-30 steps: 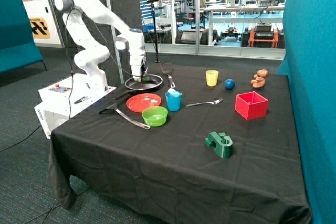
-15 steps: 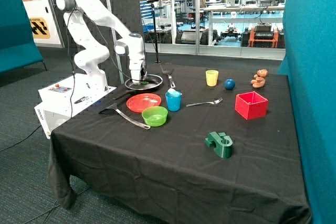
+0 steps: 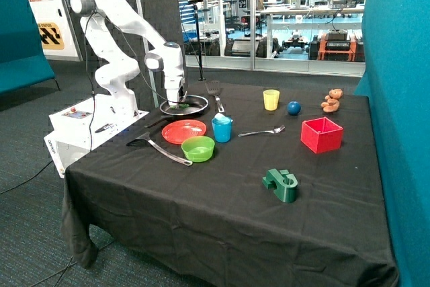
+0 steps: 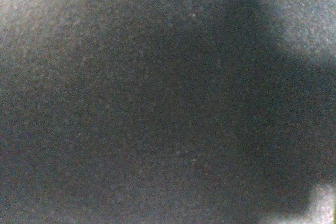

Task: Cook the vegetables

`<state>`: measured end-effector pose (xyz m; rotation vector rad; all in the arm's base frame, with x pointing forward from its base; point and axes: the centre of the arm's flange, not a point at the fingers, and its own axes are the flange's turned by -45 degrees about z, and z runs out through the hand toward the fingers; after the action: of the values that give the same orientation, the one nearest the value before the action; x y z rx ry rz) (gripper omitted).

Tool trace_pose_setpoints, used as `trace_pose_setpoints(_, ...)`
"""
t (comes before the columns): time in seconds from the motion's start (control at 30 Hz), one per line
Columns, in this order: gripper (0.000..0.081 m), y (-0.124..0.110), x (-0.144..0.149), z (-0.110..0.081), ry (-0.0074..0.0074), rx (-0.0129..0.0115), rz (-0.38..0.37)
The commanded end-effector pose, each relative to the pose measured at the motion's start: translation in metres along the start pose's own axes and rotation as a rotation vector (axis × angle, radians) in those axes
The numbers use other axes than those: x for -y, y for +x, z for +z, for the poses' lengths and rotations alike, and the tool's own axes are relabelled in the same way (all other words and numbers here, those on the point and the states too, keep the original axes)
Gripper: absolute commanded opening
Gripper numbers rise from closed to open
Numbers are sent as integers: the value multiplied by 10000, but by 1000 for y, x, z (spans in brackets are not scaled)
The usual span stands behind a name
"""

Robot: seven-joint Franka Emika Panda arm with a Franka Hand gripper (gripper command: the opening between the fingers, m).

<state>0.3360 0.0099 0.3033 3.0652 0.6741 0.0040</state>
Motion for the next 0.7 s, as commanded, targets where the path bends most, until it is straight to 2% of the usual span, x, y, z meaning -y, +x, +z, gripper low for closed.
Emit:
trace_pose_setpoints(0.0, 647, -5, 2, -6, 36, 18, -46)
trace_pose_setpoints(0.2, 716, -7, 1, -3, 36, 18, -55)
trace_pose_setpoints(0.4, 704, -8, 4, -4, 36, 18, -158)
trace_pose_setpoints(0.57, 691, -2, 4, -13, 36, 18, -87)
trace_pose_setpoints(0.63, 715, 9, 4, -22, 36, 18, -1)
trace_pose_setpoints(0.67, 702, 13, 4, -25, 36, 18, -3)
